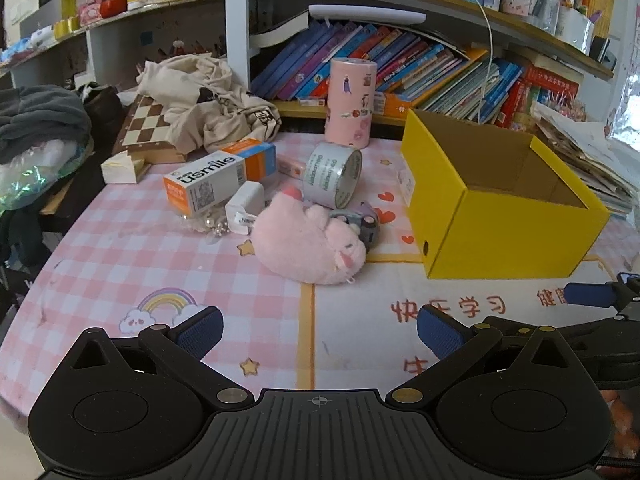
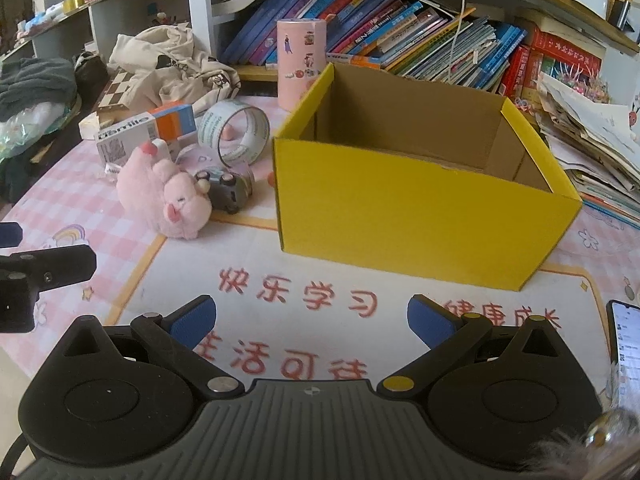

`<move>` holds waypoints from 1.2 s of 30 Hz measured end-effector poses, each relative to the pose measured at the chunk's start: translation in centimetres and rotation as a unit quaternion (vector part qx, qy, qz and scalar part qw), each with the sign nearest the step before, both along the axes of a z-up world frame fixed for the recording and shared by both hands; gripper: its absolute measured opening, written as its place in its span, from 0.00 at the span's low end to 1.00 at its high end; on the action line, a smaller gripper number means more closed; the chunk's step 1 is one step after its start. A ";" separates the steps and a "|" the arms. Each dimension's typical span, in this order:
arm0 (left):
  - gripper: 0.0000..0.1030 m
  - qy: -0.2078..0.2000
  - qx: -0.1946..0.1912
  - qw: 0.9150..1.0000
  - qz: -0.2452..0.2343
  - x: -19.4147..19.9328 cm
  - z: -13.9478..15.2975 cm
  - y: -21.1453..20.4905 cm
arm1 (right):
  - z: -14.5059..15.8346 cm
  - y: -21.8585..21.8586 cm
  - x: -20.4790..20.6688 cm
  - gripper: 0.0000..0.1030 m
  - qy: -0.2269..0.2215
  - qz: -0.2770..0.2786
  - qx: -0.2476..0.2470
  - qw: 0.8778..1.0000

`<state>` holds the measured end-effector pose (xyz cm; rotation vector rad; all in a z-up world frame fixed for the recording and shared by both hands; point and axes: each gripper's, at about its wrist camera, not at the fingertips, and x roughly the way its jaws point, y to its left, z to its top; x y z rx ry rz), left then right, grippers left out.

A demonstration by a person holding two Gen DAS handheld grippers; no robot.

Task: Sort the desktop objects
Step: 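Move both tools toward the pink plush pig and the usmile box, then close the right tool on the pink plush pig while the left tool approaches the usmile box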

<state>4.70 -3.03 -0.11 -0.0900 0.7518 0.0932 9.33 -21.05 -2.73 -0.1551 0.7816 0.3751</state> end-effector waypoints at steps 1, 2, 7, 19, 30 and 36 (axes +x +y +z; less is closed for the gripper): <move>1.00 -0.002 0.001 1.000 -0.005 0.3 0.0 0.4 | 0.0 0.5 0.1 1.00 0.001 -0.001 0.001 1.000; 1.00 -0.003 0.002 1.000 -0.010 0.5 0.1 0.8 | 0.0 0.9 0.2 1.00 0.002 -0.002 0.002 1.000; 1.00 -0.001 0.002 1.000 -0.022 1.8 -0.1 3.3 | 0.2 3.5 0.6 1.00 0.000 -0.004 0.004 1.000; 1.00 0.004 0.002 1.000 -0.026 3.8 -0.5 10.0 | -0.2 10.7 1.7 0.85 0.006 0.032 0.019 0.999; 1.00 0.012 -0.013 0.999 -0.045 6.2 -1.6 13.4 | -1.3 15.0 4.2 0.81 0.023 0.037 -0.002 0.999; 1.00 0.018 -0.017 0.999 -0.047 7.2 -2.1 14.8 | -1.9 17.3 5.9 0.87 0.013 0.056 -0.025 0.998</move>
